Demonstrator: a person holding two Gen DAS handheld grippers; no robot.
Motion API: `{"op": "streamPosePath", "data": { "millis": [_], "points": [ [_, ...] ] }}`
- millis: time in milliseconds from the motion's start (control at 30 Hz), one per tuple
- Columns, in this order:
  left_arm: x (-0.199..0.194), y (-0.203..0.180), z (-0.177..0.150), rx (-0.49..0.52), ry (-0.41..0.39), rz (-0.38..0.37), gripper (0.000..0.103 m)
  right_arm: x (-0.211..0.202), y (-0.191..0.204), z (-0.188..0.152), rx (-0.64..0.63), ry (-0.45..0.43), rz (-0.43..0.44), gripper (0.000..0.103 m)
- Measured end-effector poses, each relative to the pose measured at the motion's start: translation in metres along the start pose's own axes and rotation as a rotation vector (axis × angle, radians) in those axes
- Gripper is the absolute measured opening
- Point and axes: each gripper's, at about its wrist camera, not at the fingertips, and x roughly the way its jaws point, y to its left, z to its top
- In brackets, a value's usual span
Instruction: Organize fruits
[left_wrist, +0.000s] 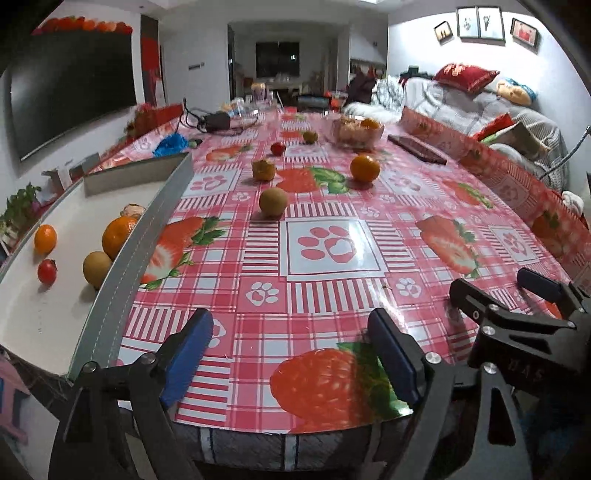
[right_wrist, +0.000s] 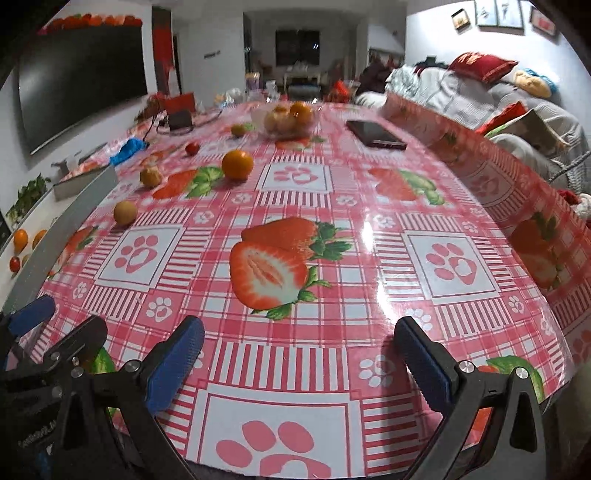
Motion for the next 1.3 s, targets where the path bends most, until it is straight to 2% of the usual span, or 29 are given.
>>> {"op": "streamPosePath", "data": {
  "millis": [33, 67, 100, 200, 567, 1300],
  "points": [
    [0.000, 0.000, -0.002, 0.001, -0.018, 0.005, 0.091, -0.001, 0.000, -0.002, 0.000, -0.015, 0.000, 0.103],
    [0.000, 0.001, -0.005, -0.006, -0.033, 0.023, 0.100, -0.002, 0.001, -0.004, -0.001, -0.031, -0.001, 0.103],
    [-0.001, 0.002, -0.007, -0.019, -0.037, 0.042, 0.103, -0.003, 0.001, -0.007, -0.002, -0.048, -0.002, 0.103],
    [-0.001, 0.005, -0.009, -0.031, -0.051, 0.061, 0.103, -0.005, 0.002, -0.011, -0.003, -0.089, -0.010, 0.103],
    [0.001, 0.006, -0.010, -0.033, -0.102, 0.068, 0.103, -0.004, 0.002, -0.013, -0.001, -0.112, -0.019, 0.103],
    [0.000, 0.005, -0.013, -0.033, -0.111, 0.069, 0.103, -0.004, 0.002, -0.013, -0.002, -0.114, -0.019, 0.103]
  ]
}}
